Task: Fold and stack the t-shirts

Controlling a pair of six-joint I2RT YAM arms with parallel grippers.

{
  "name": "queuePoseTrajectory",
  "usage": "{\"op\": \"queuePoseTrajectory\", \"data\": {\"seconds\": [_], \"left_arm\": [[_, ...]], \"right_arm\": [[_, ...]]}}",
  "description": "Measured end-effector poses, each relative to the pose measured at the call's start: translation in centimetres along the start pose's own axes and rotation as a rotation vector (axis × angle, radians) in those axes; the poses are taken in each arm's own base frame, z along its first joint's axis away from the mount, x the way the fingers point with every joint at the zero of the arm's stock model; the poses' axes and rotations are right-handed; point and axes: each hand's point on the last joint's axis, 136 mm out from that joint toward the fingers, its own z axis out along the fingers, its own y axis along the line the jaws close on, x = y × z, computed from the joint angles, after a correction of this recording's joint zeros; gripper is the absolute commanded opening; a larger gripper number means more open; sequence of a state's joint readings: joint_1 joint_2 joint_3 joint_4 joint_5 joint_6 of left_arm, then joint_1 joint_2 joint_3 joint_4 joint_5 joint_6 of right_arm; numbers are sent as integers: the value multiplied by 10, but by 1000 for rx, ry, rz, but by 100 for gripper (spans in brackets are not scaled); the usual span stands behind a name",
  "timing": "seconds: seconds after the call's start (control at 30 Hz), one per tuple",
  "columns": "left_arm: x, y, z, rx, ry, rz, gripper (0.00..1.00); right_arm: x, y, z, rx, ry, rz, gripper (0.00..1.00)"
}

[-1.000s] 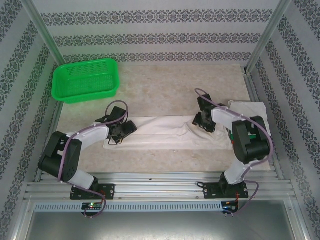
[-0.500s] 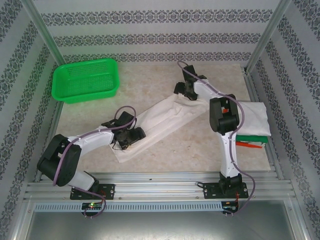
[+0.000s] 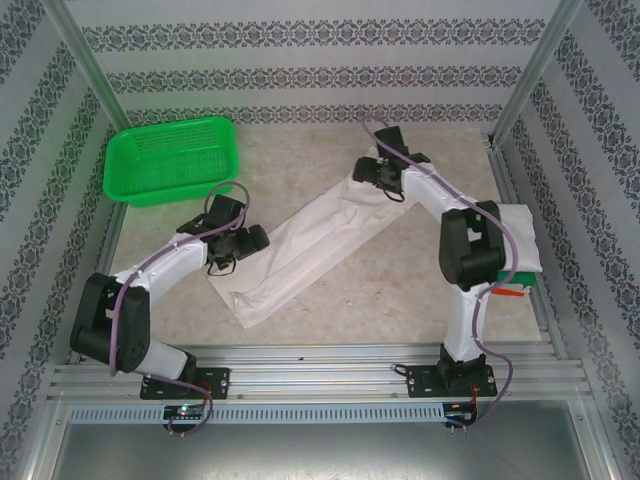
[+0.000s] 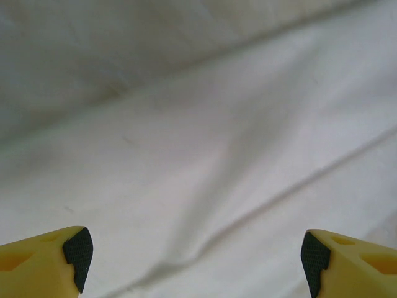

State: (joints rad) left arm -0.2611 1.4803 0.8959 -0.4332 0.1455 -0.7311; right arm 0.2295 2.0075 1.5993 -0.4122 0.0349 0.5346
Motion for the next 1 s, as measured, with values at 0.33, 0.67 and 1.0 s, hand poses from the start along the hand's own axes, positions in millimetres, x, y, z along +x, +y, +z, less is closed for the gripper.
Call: {"op": "queuePoseTrajectory", "data": {"seconds": [0.33, 0.67, 1.0], "left_arm": [[3, 24, 28, -74, 72, 78, 88], [12, 30, 34, -74, 85, 75, 88], [6, 35, 36, -66, 68, 54, 88]], "right_arm": [[-30, -124, 32, 176, -13, 245, 69], [-15, -115, 67, 113, 99, 302, 67], [-25, -91, 94, -166, 134, 369, 11]]}}
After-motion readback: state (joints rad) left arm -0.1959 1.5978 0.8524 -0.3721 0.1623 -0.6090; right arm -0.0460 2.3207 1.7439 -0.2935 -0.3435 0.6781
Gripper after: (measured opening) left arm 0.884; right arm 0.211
